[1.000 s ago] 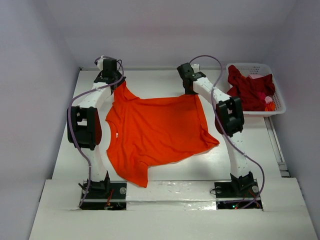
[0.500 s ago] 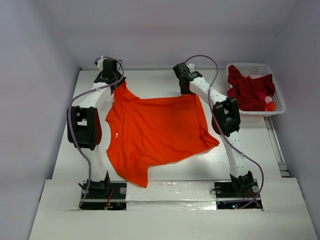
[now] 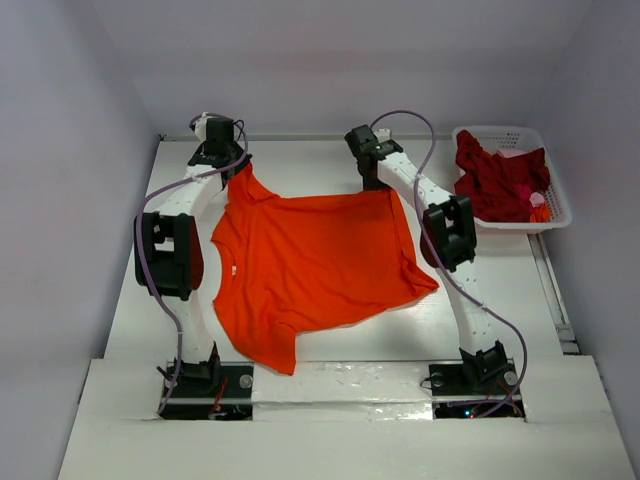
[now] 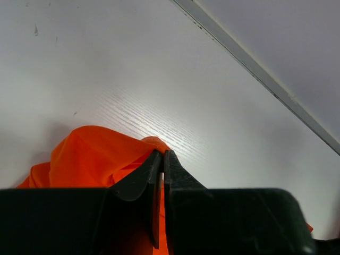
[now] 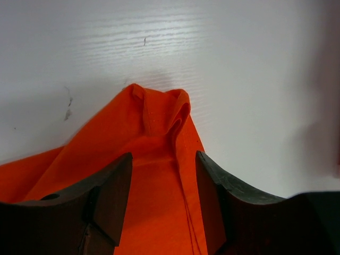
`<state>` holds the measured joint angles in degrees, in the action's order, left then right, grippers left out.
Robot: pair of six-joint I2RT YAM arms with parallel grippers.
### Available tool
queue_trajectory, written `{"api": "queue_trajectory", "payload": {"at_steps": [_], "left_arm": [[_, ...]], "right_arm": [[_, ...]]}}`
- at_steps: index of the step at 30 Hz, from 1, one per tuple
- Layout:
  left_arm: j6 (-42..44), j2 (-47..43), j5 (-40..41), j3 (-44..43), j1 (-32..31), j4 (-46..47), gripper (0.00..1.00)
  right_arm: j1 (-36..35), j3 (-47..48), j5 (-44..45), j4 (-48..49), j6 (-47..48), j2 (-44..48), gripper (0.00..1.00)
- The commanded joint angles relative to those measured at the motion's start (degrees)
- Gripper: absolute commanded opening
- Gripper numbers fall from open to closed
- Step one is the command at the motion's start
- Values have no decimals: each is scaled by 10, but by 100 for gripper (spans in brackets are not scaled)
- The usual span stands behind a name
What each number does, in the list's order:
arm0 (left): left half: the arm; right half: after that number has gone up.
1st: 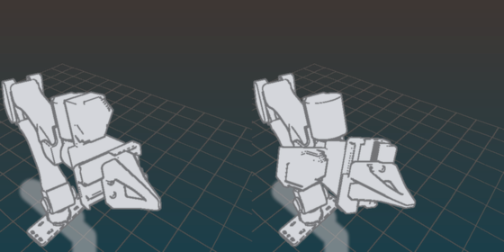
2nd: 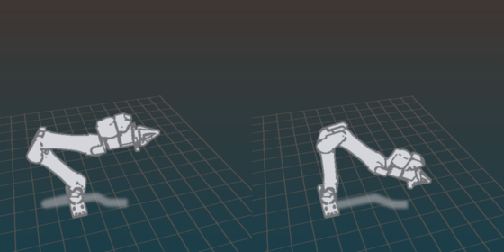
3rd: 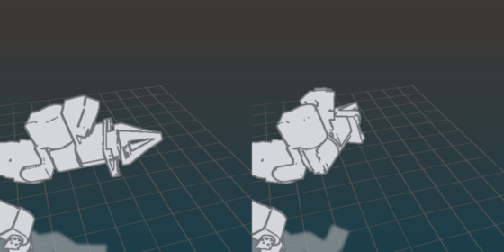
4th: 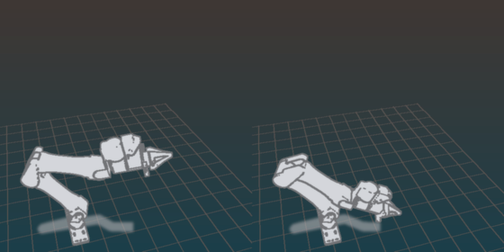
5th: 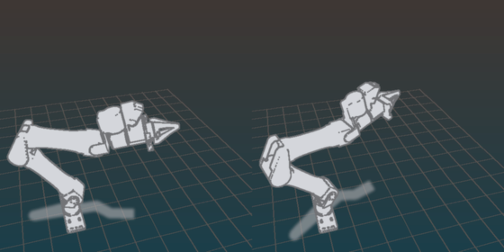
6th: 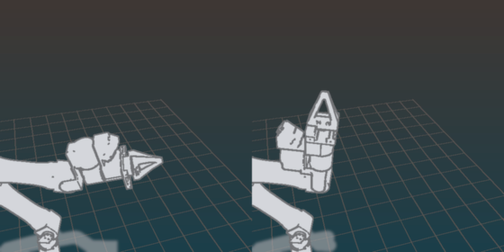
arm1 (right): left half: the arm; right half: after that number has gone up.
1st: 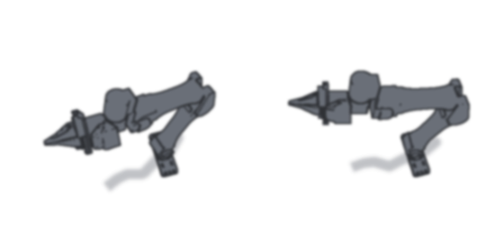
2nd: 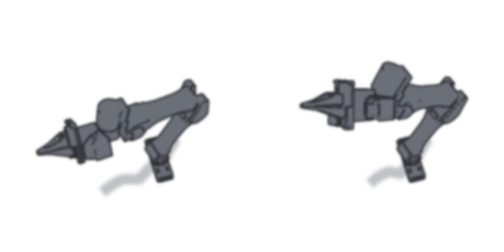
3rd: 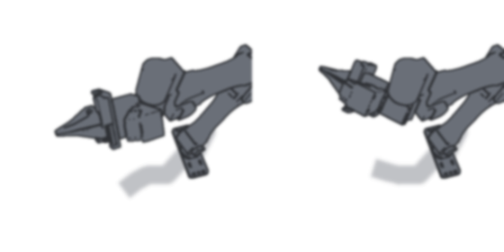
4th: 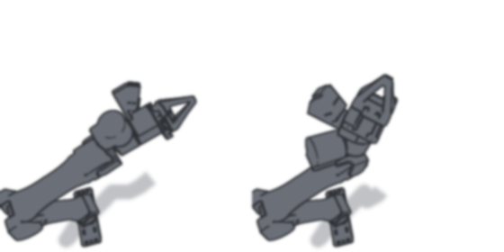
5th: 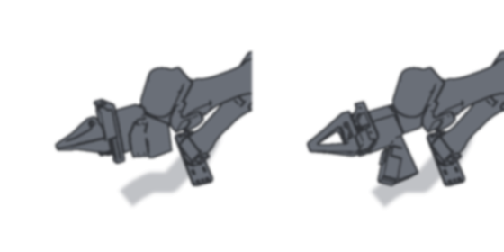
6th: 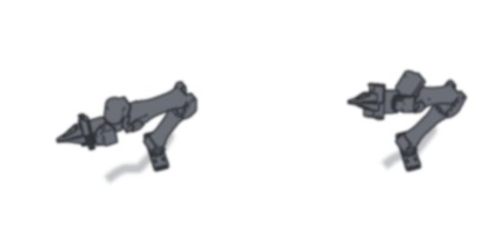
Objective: Fold and stack the t-shirts
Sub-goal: Flatten out the tshirt
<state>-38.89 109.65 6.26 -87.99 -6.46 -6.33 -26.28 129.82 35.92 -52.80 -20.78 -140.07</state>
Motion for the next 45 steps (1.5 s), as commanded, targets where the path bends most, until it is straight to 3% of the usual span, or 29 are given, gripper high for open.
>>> {"api": "queue_trajectory", "payload": {"at_steps": [1,13,24,40,45], "left_arm": [[1,-43,1,-13,-3,1,0],[3,-47,0,-13,-3,-4,0],[3,-57,-1,-14,-3,-10,0],[-1,-66,-5,-18,-3,-16,0],[-6,-64,-9,-23,-3,-19,0]], "right_arm": [[0,33,-16,-33,-8,-2,57],[0,54,-30,-57,-23,-3,53],[29,71,-225,-72,-123,5,53],[51,104,-250,-88,-234,-28,50],[56,81,-308,-82,-291,-20,50]]}}
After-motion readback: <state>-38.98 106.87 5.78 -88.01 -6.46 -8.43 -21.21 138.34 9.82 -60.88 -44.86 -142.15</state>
